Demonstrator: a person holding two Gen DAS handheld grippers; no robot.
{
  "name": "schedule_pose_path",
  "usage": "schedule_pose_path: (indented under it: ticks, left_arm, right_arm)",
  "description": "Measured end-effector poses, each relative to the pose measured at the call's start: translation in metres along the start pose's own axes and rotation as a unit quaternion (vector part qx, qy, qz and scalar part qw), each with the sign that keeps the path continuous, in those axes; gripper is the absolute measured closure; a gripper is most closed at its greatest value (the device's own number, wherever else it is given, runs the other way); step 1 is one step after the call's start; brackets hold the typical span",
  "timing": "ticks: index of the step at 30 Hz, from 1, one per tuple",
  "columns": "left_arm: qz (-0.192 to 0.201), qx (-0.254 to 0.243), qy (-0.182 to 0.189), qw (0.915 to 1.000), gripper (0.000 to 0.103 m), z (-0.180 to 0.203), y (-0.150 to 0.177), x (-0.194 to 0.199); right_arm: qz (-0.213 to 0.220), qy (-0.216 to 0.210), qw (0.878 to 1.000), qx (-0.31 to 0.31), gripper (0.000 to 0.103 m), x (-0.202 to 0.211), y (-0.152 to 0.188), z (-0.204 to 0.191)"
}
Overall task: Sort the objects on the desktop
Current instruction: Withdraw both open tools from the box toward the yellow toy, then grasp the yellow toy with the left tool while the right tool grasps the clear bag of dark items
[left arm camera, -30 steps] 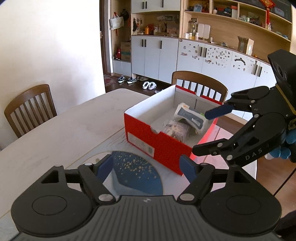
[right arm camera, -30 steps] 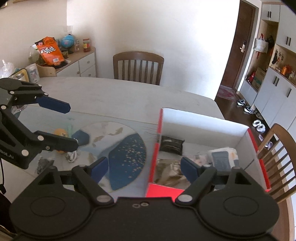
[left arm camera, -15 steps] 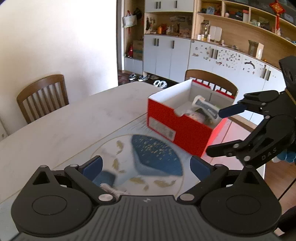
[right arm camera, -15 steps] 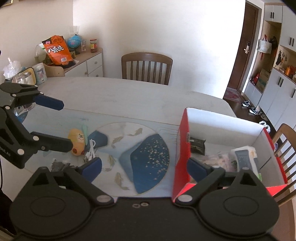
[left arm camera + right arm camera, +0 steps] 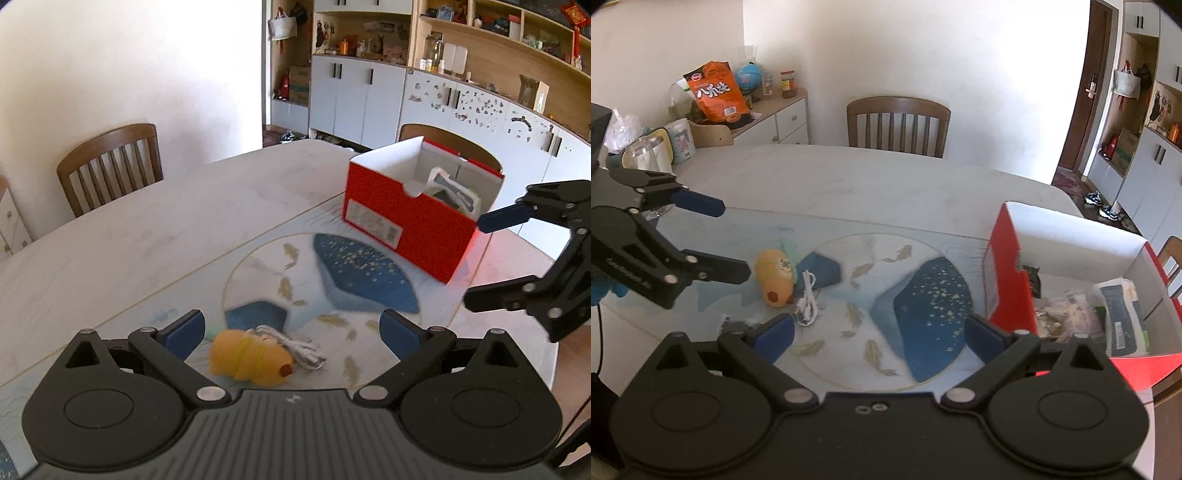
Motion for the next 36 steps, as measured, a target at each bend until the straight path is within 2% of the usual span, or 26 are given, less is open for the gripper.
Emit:
schedule_pose_path:
  ticks: [18, 22, 36]
  left_arm:
    - [-0.009, 0.005, 0.014, 0.9998, 0.002, -0.036, 0.023, -0.027]
    - [-0.008, 0.007, 0.014, 0.9998, 0.002, -0.041, 0.026, -0.032]
    - [-0.006, -0.001, 0.026, 0.9996, 0.002, -0.043, 0.033, -0.054]
  right_arm:
    - [0.004, 0.018, 1.0, 0.01, 0.005, -0.011, 0.002, -0.049]
    - [-0.002, 0.009, 1.0, -0.005, 0.005, -0.014, 0.007, -0.063]
    - [-0.022, -0.002, 1.0, 0.011, 0.007, -0.043, 0.025, -0.121]
Point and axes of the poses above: each gripper's, at about its wrist camera, not at the fingertips, and x roughly against the way its jaws point, z to its right, y to its underside, the point moved 4 cm from there along -x, roughly the way its jaws point, and after that the axes turned 5 degrees about y, right-handed, at the moved point
